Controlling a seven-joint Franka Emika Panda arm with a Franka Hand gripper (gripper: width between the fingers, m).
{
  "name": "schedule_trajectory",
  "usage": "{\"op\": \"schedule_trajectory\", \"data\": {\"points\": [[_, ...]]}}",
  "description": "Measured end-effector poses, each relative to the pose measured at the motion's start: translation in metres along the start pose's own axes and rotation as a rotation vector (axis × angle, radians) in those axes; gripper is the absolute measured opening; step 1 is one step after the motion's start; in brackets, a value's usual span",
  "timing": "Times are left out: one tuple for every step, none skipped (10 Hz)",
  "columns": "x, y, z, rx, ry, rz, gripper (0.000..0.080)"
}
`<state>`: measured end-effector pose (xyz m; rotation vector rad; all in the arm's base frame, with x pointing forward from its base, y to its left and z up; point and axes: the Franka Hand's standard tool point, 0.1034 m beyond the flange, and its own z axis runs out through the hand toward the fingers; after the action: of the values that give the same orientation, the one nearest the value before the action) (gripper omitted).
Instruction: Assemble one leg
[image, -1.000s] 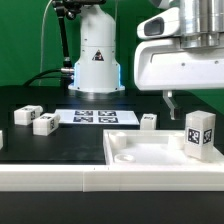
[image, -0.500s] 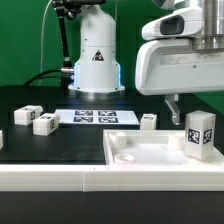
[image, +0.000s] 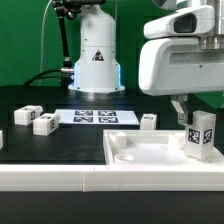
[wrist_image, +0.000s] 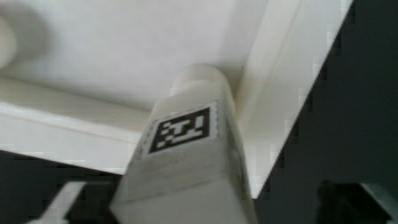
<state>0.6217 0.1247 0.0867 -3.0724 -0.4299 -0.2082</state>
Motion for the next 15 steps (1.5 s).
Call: {"op": "schedule_trajectory", "data": {"points": [[0.0000,0.0001,0.0000,0.000,0.000,0.000,0.0388],[0.0001,0.0006,-0.0001,-0.001,0.001,0.001,0.0388],[0.0000,0.0009,0.0000,-0.001,0.001,0.001,0.0291],[0.0000,0.0010,0.0000,-0.001,0.001,0.001,0.0291],[0.0000,0.0010,0.0000,0.000,0.001,0.018,0.0291],[0.0002,0.0009,-0.0001,0.004,0.002,0.054,0.0291],[-0.0003,0.0025,0.0000,0.011,0.002,0.184,0.0291],[-0.0007,0.0035,0.0005,0.016,0.003,0.333,0.0291],[-0.0008,0.0045,0.0010,0.017,0.008,0.470,0.0291],[-0.0006,0.0053,0.0013,0.014,0.014,0.581,0.0292],[-0.0002,0.0062,0.0016,0.011,0.021,0.697,0.0292],[-0.0004,0.0065,0.0019,0.011,0.026,0.840,0.0292],[-0.0010,0.0066,0.0018,0.003,0.027,0.987,0.0294],[-0.0012,0.0062,0.0017,-0.006,0.026,1.044,0.0294],[-0.0012,0.0074,0.0018,-0.005,0.025,1.099,0.0294]]}}
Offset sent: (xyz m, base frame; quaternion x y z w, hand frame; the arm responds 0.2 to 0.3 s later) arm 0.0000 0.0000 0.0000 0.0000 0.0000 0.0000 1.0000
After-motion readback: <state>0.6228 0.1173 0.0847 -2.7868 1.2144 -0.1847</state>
